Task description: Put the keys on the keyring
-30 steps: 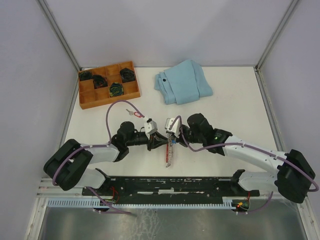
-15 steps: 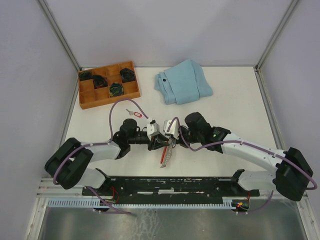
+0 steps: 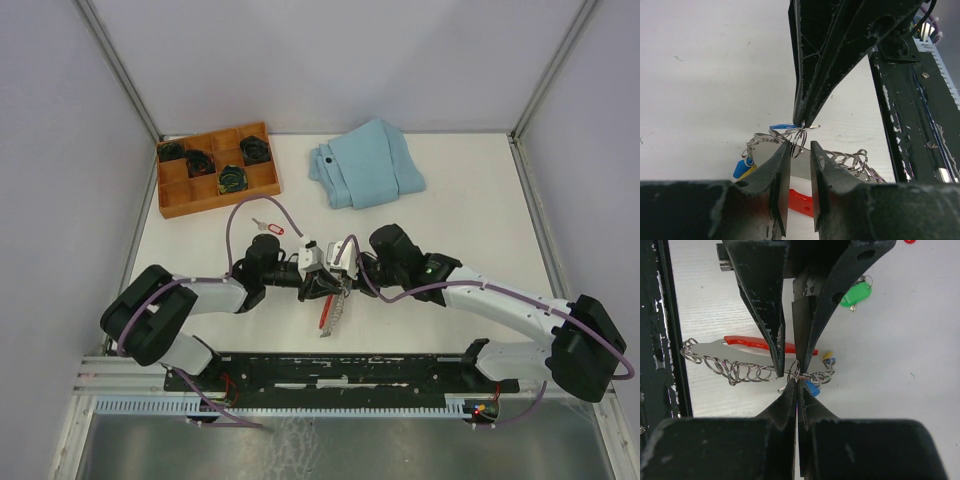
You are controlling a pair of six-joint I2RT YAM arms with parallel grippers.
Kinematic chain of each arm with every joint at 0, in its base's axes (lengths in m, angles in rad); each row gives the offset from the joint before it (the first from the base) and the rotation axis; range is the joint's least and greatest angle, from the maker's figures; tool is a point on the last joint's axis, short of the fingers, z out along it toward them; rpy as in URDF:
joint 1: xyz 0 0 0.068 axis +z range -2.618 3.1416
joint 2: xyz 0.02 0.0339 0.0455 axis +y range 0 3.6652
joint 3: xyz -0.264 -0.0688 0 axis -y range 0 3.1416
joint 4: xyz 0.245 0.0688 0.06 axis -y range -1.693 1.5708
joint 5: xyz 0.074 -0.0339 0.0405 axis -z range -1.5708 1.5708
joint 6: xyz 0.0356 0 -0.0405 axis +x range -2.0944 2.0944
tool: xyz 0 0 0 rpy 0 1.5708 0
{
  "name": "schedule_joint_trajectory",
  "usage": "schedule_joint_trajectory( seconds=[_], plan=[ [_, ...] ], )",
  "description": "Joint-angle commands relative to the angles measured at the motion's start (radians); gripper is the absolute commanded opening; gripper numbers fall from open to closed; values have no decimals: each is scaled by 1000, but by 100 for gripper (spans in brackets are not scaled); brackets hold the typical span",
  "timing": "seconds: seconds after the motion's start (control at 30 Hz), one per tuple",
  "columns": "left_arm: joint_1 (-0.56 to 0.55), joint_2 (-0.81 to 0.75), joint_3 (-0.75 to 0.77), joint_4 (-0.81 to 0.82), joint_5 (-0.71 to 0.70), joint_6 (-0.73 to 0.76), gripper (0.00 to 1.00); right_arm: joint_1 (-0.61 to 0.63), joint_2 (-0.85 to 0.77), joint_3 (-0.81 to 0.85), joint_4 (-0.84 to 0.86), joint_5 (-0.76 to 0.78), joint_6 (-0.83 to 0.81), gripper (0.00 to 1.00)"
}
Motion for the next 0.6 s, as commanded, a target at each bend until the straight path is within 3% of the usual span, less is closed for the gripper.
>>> schedule_joint_trajectory(
  seconds=[0.0, 0.2, 0.57],
  plan=[
    [2, 20, 44, 37, 56, 34, 26, -4, -3, 58, 45, -34, -12, 1],
    [5, 21, 42, 35, 54, 33, 3, -5, -13, 51, 27, -3, -5, 1],
    [51, 8, -2, 140, 8, -94, 3, -4, -92, -55, 30, 77, 65, 1]
  ],
)
